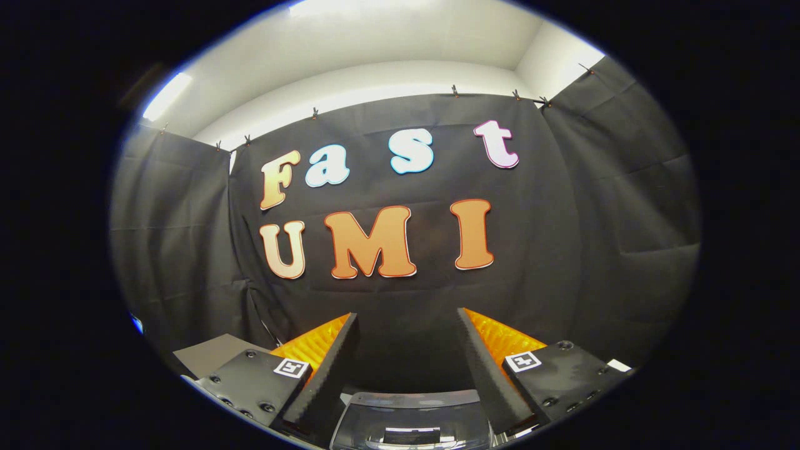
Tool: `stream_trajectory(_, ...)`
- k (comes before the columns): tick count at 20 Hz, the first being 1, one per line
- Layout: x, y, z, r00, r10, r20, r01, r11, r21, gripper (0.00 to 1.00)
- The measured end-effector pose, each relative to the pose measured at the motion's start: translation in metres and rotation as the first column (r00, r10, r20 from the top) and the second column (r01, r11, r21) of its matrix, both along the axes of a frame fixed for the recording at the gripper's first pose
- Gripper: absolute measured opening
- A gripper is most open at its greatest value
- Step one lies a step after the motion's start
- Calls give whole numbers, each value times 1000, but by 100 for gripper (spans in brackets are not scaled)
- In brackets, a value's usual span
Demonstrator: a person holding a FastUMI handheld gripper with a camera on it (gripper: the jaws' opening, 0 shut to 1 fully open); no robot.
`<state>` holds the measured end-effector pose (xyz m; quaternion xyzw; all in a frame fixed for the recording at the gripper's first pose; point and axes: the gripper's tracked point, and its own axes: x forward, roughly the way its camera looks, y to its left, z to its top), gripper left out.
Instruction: Put the clothes into the washing machine and then close the washing machine lid.
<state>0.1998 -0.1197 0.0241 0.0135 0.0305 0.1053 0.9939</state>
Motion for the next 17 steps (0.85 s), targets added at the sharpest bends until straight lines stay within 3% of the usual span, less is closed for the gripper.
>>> stream_trajectory(17, -18, -17, -1, 999, -42, 0, 42, 999, 16, 98)
